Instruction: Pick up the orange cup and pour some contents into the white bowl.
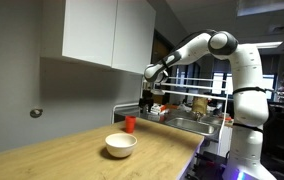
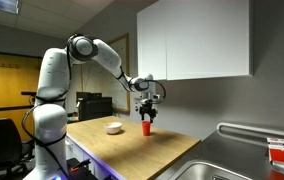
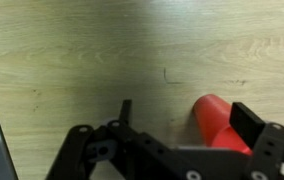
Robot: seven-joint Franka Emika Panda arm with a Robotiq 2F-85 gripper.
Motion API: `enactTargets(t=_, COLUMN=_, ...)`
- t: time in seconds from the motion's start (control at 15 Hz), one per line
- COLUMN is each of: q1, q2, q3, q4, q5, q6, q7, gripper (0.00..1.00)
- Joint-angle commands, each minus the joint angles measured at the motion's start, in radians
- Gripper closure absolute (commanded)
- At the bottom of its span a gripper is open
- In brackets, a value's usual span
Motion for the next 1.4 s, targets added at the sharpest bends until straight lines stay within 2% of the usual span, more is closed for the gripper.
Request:
enactTargets(t=0.0, q1=-0.001, q2=0.105, q3=0.018, q4=0.165, q5=0.035, q6=-0.075, q7=0.008, gripper=0.0)
enactTargets(t=0.33, q1=-0.002, q2=0.214, q3=0.029, q4=0.296, q5=0.043, q6=-0.143, q7=0.01, gripper=0.0)
enactTargets(t=0.87, q1=-0.002, q2=0.351, q3=0.036, q4=0.429, q5=0.036, q6=-0.226, q7=0.015, gripper=0.0)
enactTargets(t=0.93, q1=-0.001, q2=0.366, q3=0.035, q4=0.442, q5=0.034, q6=-0.231, q7=0.018, gripper=0.25)
enactTargets(t=1.0, q1=0.0, q2=0.376, q3=0.035, q4=0.45, q5=0.033, q6=-0.234, q7=0.021, gripper=0.27)
enactTargets(t=1.07, q1=0.0, q2=0.387, q3=0.035, q4=0.461, q5=0.031, q6=-0.241, q7=0.021, gripper=0.33)
enactTargets(t=1.33, q1=0.003, q2=0.415, q3=0.034, q4=0.493, q5=0.025, q6=-0.254, q7=0.023, gripper=0.66)
